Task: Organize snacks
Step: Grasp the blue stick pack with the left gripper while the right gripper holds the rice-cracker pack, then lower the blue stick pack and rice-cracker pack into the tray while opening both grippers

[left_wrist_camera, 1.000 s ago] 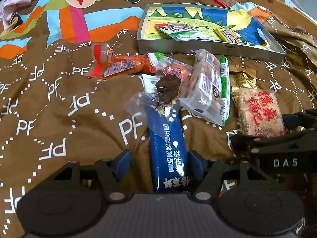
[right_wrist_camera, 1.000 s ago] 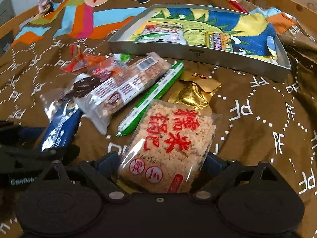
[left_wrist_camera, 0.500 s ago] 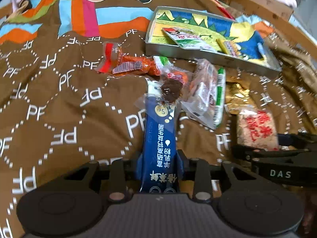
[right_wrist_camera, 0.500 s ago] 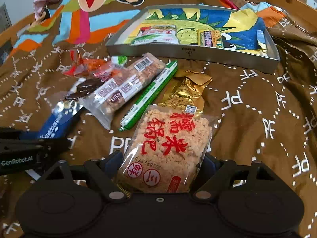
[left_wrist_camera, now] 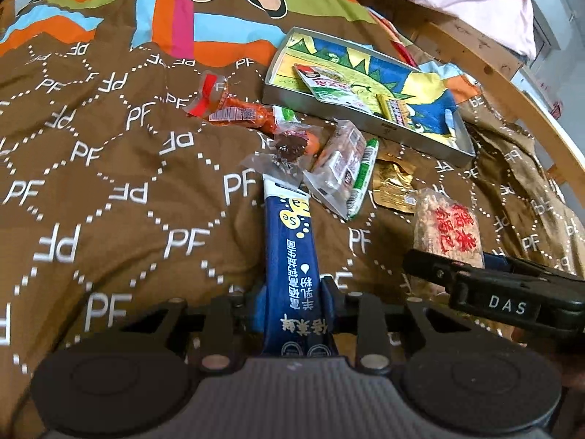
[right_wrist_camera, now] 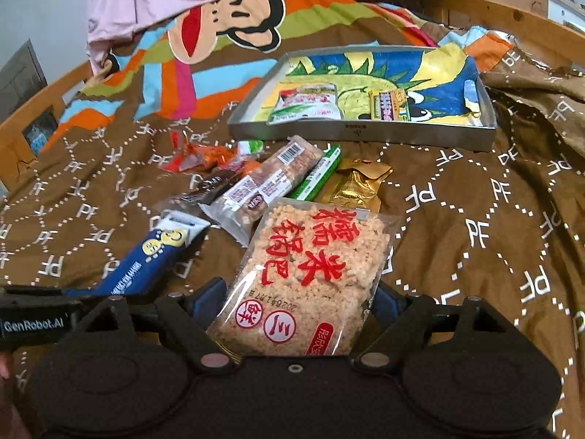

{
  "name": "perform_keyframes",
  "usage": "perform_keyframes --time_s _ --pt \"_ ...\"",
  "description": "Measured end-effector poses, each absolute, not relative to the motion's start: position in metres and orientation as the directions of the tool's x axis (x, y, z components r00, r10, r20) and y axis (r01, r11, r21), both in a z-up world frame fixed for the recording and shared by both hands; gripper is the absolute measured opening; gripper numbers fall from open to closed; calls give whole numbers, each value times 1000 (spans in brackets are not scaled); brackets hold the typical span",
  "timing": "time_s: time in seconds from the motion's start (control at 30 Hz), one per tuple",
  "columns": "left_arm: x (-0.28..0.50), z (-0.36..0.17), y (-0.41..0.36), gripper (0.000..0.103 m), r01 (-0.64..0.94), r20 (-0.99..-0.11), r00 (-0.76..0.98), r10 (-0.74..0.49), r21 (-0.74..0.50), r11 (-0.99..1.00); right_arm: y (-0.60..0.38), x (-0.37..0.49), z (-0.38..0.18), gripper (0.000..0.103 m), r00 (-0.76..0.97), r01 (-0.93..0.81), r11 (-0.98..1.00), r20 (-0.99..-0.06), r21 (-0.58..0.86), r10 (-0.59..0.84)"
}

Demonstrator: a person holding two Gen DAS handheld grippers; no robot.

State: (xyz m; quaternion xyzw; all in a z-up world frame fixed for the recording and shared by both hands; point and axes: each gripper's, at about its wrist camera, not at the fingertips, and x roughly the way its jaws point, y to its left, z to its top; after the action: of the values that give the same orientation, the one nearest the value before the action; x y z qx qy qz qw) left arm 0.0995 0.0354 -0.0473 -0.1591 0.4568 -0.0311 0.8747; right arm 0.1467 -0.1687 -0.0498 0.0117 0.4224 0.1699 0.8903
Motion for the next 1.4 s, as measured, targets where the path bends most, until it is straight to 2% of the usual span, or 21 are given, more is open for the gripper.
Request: perform_keyframes --time_s 0.3,0.53,0.83,1.13,1.4 --pt "63 -29 40 32 -87 -699 691 -186 -335 938 -178 126 -33 84 637 -296 938 -695 178 333" --pt "68 -14 37 32 -61 -606 779 -165 -334 940 -180 123 -24 84 693 -314 934 -632 171 349" --pt "116 5 20 32 7 -536 824 -184 -316 949 -189 128 -3 84 777 -311 932 -516 184 361" --pt "193 4 0 32 33 -504 837 -213 -342 939 -198 168 3 84 835 -294 949 -451 117 314" --pt "280 -5 -23 33 62 -454 857 -244 -379 923 -226 235 -3 84 861 -201 963 -435 182 262"
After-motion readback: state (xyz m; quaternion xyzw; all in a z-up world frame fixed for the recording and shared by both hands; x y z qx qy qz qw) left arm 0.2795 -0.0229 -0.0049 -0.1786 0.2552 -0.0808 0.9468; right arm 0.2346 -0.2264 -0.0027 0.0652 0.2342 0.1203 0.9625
